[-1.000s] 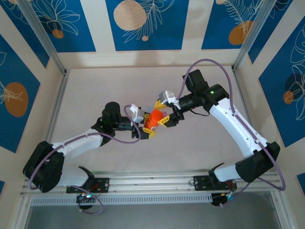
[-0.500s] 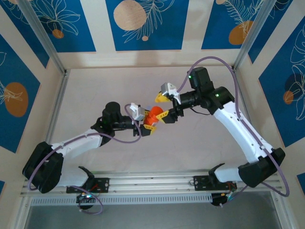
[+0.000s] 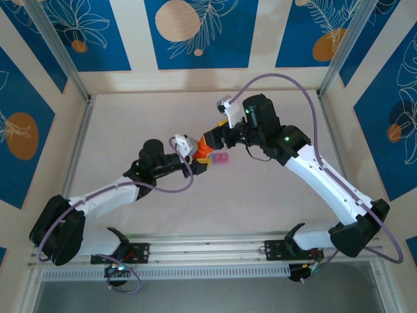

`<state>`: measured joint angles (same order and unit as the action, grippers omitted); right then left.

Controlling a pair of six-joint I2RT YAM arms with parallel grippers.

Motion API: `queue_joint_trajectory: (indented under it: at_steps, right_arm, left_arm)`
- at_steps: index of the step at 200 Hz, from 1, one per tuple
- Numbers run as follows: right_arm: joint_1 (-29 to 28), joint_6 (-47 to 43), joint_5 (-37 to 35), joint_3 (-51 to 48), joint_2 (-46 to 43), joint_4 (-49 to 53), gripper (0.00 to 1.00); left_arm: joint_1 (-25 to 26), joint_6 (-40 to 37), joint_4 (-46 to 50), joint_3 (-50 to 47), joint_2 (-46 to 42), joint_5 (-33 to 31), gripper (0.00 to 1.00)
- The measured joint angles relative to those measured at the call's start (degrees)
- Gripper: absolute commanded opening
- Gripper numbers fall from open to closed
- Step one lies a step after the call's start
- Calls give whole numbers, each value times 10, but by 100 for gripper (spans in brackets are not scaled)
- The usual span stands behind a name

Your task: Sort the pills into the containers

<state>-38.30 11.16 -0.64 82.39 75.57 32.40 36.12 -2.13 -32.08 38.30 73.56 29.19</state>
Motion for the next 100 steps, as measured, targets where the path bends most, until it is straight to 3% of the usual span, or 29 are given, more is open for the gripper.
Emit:
queue_joint_trajectory:
  at_steps: [35, 100]
  right_arm:
    - [-2, 47, -38, 5, 14, 7, 70]
    - [-24, 89, -45, 20, 23, 9, 71]
  left_arm:
    - [0, -5, 1, 0, -2, -15, 0]
    - [0, -14, 4, 0, -7, -28, 0]
